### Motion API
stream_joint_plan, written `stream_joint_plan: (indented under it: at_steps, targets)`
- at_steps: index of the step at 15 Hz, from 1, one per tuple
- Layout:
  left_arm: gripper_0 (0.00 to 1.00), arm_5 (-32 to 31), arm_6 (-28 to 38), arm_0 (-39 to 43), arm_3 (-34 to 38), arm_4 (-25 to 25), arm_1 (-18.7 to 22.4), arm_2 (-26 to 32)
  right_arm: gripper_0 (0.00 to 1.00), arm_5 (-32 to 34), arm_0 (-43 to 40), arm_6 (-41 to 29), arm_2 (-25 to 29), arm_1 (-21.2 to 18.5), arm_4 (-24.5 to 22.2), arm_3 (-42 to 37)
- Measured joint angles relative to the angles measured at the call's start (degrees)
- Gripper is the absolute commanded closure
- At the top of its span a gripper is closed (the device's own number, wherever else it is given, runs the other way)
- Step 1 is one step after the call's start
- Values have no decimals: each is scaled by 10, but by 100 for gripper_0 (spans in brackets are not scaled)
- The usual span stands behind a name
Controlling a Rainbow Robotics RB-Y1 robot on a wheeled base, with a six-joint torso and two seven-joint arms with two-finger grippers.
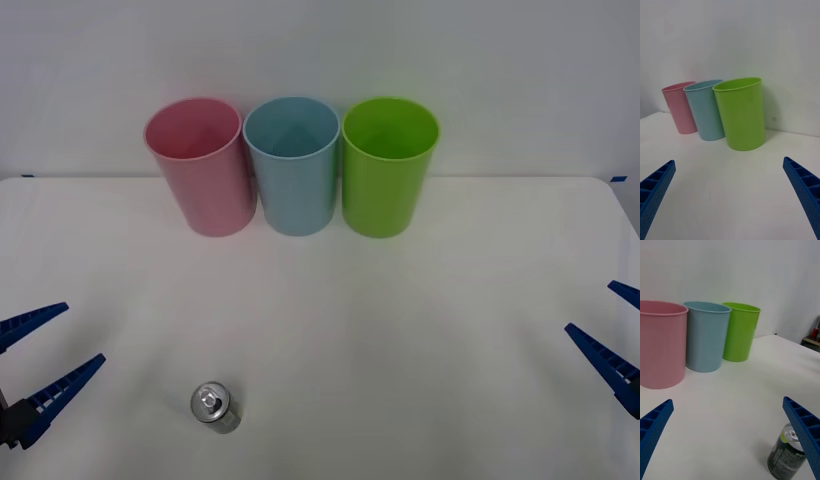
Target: Grasp the object on the table and drop it into the matching bin: aluminum can to the light blue bin, PET bottle to the pink bin.
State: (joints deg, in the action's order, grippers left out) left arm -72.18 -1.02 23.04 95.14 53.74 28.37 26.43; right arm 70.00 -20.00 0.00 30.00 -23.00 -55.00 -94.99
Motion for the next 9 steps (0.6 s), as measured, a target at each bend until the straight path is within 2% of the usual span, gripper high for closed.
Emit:
stream_joint_plan:
  at_steps: [5, 9]
  targets:
    - [0, -57, -7, 9, -30, -5, 61, -2, 0, 0, 0, 0, 0, 0, 0, 0]
    - [0, -101, -31, -24, -75, 9, 83, -2, 0, 0, 0, 0, 0, 0, 0, 0]
